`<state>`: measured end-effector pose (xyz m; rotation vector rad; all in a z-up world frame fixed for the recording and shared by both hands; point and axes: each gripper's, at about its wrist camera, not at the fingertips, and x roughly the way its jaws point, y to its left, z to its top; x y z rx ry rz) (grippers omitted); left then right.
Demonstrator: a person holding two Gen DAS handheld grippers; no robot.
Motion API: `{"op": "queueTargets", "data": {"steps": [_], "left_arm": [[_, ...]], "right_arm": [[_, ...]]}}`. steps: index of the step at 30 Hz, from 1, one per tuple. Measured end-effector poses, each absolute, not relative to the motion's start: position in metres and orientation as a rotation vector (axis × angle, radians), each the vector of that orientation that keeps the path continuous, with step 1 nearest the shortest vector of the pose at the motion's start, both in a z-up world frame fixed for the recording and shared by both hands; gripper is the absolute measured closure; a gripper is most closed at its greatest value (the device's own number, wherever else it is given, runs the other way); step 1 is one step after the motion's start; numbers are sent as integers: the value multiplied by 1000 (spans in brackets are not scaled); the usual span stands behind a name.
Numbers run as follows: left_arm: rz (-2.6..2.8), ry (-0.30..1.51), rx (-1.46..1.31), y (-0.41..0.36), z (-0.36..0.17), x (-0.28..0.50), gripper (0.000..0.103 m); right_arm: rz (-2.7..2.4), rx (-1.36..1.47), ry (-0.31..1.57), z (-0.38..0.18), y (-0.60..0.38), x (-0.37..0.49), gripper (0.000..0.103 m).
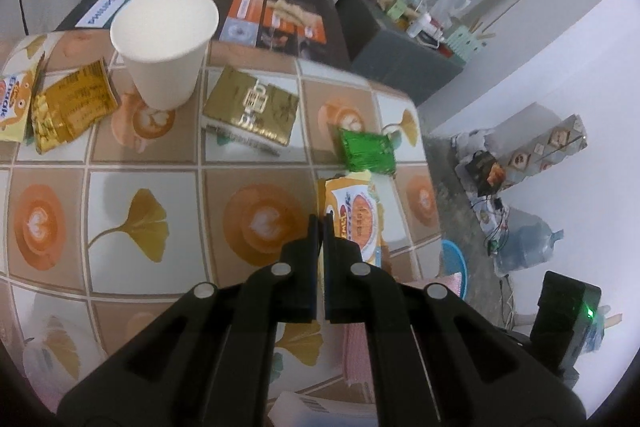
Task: Collect trash
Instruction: 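Carry the Enaak packet and pink sponge to the wastebasket and open both grippers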
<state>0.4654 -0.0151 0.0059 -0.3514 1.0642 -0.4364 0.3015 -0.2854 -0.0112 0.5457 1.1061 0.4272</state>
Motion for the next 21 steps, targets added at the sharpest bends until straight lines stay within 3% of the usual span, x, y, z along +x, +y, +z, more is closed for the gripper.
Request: {"op": "queueTargets", "data": {"steps": [12, 21], "left_arm": [[-461, 977, -313, -25, 46, 445, 103], [-520, 922, -221, -83, 89, 415, 103]], "right_arm": [[463, 624, 1035, 12, -308, 287, 73], [444, 695, 947, 29, -365, 243, 73]]}}
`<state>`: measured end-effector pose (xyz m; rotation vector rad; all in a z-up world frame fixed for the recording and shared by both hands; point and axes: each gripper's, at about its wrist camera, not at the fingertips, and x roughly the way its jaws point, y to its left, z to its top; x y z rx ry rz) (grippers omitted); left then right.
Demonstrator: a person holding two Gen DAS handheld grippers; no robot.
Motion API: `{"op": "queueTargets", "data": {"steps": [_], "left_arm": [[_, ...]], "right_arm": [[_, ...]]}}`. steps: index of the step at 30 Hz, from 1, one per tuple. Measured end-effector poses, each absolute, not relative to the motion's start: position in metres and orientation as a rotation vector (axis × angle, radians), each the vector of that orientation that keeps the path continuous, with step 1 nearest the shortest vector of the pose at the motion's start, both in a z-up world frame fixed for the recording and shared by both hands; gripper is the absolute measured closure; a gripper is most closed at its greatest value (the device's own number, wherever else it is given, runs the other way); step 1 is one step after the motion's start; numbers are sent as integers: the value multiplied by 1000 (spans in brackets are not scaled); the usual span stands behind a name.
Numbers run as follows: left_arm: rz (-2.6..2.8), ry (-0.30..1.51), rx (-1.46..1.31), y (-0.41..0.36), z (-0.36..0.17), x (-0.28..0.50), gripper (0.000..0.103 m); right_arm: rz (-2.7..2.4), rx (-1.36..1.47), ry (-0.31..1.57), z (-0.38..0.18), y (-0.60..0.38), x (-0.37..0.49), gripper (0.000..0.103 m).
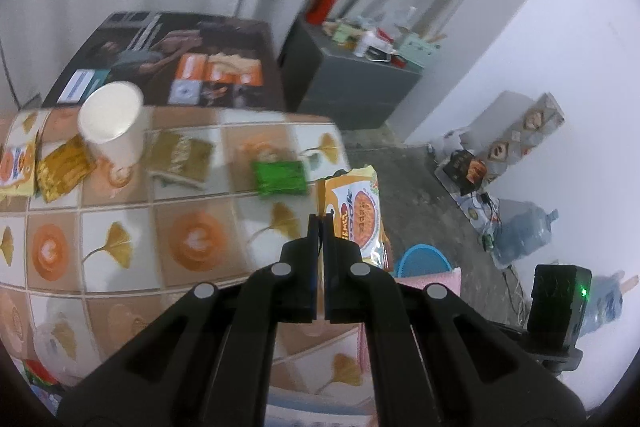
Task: Collect trash
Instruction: 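Carry the Enaak packet and pink sponge to the wastebasket and open both grippers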
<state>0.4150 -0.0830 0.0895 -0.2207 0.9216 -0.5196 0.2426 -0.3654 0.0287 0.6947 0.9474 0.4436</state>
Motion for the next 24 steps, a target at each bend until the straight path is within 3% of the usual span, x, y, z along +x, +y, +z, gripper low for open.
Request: {"op": "queueTargets", "data": {"steps": [12, 24], "left_arm": [[-688, 926, -82, -237, 103, 383, 103], [-775, 1123, -27, -429, -16, 368, 100]], "right_arm": [[129, 896, 874, -22, -541, 148, 73], [-298, 1124, 851, -136, -680, 97, 73]]}}
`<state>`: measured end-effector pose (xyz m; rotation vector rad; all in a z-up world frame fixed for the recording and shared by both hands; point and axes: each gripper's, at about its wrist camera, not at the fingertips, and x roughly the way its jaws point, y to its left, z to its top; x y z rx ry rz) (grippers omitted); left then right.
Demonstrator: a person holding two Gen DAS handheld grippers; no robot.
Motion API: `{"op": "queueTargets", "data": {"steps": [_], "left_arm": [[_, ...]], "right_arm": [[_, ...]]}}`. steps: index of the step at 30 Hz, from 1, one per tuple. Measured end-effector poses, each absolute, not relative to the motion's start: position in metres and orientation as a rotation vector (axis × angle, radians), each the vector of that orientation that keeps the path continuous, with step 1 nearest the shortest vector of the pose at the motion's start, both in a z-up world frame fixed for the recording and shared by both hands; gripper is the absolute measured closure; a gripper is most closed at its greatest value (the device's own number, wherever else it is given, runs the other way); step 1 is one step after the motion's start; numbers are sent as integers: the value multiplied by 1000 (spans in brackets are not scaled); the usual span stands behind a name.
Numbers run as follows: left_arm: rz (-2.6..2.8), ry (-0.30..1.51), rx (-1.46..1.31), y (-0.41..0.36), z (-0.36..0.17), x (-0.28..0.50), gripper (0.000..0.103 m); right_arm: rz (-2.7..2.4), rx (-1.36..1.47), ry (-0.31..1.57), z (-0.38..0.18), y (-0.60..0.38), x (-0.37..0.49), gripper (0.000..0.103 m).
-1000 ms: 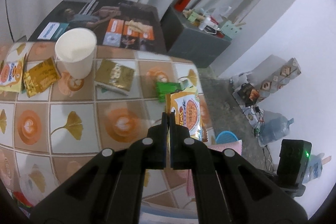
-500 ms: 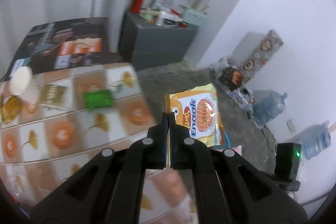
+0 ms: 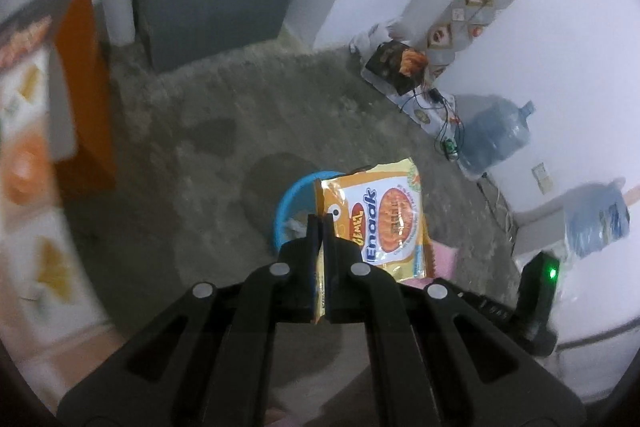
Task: Collect trash
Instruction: 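Carry the Enaak packet and pink sponge to the wastebasket and open both grippers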
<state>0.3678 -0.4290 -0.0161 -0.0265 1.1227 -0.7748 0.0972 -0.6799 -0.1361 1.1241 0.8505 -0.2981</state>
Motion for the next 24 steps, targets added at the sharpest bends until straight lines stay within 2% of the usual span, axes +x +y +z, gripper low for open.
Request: {"op": "queueTargets", "data": {"steps": [1, 3, 4, 6, 8, 13, 17, 24], "left_arm": [[-767, 1133, -46, -441, -30, 369, 96], [-766, 1193, -83, -462, -59, 372, 53], [-770, 1233, -106, -470, -73, 370, 48], [-754, 1287, -125, -478, -93, 367, 47], [-751, 1315, -134, -480, -106, 360, 47], [-734, 1293, -84, -468, -105, 357, 47], [-651, 1259, -118, -444, -89, 359, 47], [-586, 1222, -181, -371, -37, 348, 47]], "right_arm": [[-329, 1132, 849, -147, -687, 102, 70], [-376, 1153, 850, -170, -701, 108, 65], [-392, 1167, 853, -185, -706, 114, 56], [-434, 1179, 882, -210, -711, 121, 50], [-474, 1192, 913, -231, -710, 126, 50], [-445, 1196, 889, -243, -705, 109, 50], [-439, 1172, 864, -227, -702, 91, 50], [-334, 1053, 812, -160, -685, 67, 50]]}}
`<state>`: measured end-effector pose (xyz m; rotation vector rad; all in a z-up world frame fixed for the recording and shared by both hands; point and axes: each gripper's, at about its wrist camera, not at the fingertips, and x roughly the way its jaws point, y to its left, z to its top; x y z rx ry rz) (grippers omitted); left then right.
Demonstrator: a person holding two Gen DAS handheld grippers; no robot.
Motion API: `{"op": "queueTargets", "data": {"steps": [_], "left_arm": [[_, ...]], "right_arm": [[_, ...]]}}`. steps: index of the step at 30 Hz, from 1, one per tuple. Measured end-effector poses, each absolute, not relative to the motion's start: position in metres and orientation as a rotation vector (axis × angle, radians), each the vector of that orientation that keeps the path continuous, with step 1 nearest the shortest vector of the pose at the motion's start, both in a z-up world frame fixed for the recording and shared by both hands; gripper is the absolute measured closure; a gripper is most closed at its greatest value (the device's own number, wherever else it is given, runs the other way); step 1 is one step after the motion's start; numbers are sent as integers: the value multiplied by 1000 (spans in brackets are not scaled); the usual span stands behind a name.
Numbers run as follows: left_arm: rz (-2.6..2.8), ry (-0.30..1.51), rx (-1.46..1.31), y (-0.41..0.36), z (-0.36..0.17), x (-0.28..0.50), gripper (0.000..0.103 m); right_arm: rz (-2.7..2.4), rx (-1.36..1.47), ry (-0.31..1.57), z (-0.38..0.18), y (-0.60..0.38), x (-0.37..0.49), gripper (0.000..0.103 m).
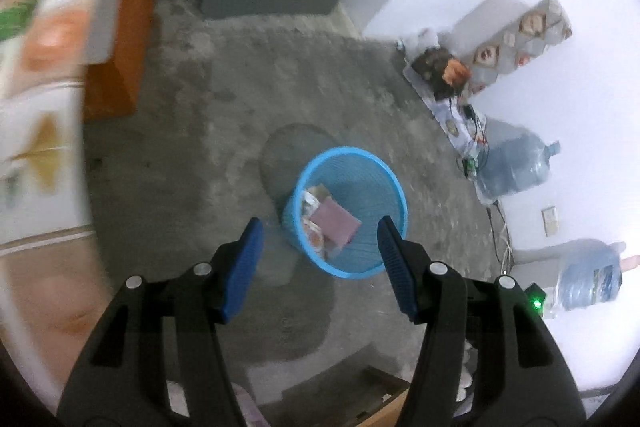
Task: Collect trash
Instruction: 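Carry the Enaak packet and pink sponge to the wastebasket and open both grippers, then move both tools back over the table toward the clear bowl and medicine box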
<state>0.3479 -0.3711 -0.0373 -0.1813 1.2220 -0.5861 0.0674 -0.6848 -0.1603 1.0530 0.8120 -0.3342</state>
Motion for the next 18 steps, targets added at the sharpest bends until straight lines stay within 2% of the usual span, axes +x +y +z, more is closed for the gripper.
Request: {"op": "queueTargets", "data": {"steps": [6, 13, 18], "left_arm": [[-514, 1201, -317, -263, 16, 336, 46], [-390, 1044, -398, -91, 86, 319, 40], [-305, 973, -371, 15, 114, 308, 40]], "right_arm": [[-193, 891, 851, -96, -635, 71, 50], [33, 733, 861, -27, -545, 80, 50], [190, 584, 895, 15, -466, 101, 47]]}}
